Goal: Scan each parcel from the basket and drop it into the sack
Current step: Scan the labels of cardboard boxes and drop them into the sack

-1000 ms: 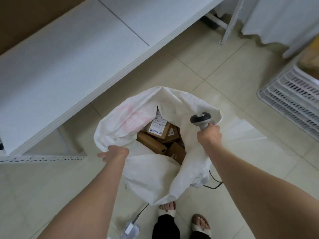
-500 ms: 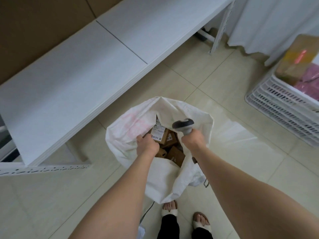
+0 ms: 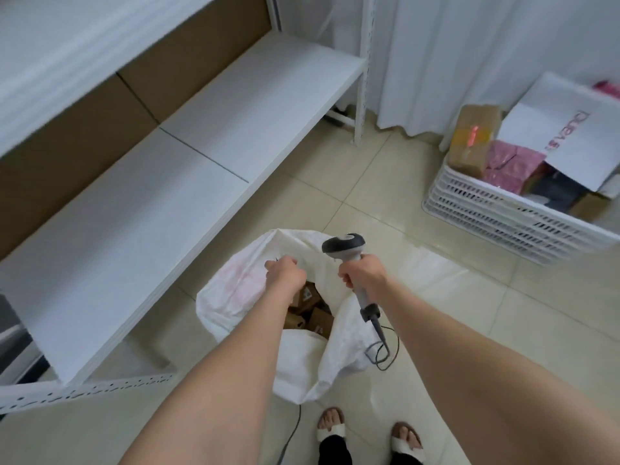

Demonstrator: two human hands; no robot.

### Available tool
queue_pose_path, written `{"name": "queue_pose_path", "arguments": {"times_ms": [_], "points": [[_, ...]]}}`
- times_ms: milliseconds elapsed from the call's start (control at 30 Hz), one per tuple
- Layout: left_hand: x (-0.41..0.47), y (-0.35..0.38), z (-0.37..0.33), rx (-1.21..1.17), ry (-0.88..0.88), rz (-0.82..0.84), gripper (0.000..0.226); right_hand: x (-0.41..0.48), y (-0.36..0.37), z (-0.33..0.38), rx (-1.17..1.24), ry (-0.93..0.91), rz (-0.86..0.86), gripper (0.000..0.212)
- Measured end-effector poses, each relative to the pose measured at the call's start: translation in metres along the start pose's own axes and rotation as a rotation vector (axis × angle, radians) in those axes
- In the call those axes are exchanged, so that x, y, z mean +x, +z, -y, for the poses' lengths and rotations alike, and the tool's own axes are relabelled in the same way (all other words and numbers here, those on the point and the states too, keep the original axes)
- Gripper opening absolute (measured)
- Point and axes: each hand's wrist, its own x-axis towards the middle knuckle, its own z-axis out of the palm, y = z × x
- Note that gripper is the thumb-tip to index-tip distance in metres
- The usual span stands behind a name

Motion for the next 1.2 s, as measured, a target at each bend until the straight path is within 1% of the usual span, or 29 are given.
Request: {"name": "queue_pose_path", "arguments": {"times_ms": [100,167,300,400,467,567,700,767,900,1000,1100,1167,1200], "points": [[-0.033,-0.014,-0.04,-0.035,0.042,-0.041,0.041,-0.03,-0.034,0.011,0.064,-0.008,0.035,0.008],[-0.057,-0.021,-0.07,-0.026,0.102,-0.054,0.041,-0.051,-0.061,0.018,0.146,-0.051,0.038,0.007],[-0.113,-0.027,-0.132,-0.003,0.215,-0.083,0.04,-0.097,-0.119,0.029,0.331,-0.163,0.0,0.018],[-0.153,-0.025,-0.177,0.003,0.295,-0.112,0.04,-0.129,-0.168,0.031,0.411,-0.21,-0.033,0.02],[-0.178,-0.02,-0.207,-0.002,0.344,-0.124,0.039,-0.148,-0.203,0.03,0.476,-0.223,-0.063,0.019],[-0.213,-0.004,-0.253,-0.01,0.421,-0.111,0.039,-0.173,-0.259,0.025,0.587,-0.21,-0.108,0.01],[-0.242,0.016,-0.312,-0.036,0.505,-0.109,0.035,-0.188,-0.317,0.019,0.695,-0.199,-0.141,0.006],[-0.247,0.029,-0.341,-0.044,0.542,-0.092,0.034,-0.185,-0.343,0.018,0.735,-0.22,-0.17,0.002],[-0.24,0.056,-0.397,-0.033,0.581,-0.05,0.034,-0.161,-0.394,0.02,0.802,-0.2,-0.194,0.009],[-0.216,0.074,-0.441,-0.033,0.575,-0.028,0.034,-0.128,-0.435,0.03,0.796,-0.156,-0.202,0.01],[-0.18,0.09,-0.49,-0.038,0.577,-0.016,0.033,-0.088,-0.476,0.048,0.796,-0.14,-0.152,0.005],[-0.153,0.098,-0.525,-0.024,0.572,-0.009,0.035,-0.057,-0.504,0.062,0.85,-0.123,-0.223,0.017],[-0.141,0.103,-0.541,-0.01,0.562,-0.005,0.036,-0.043,-0.516,0.07,0.864,-0.116,-0.249,0.017]]}}
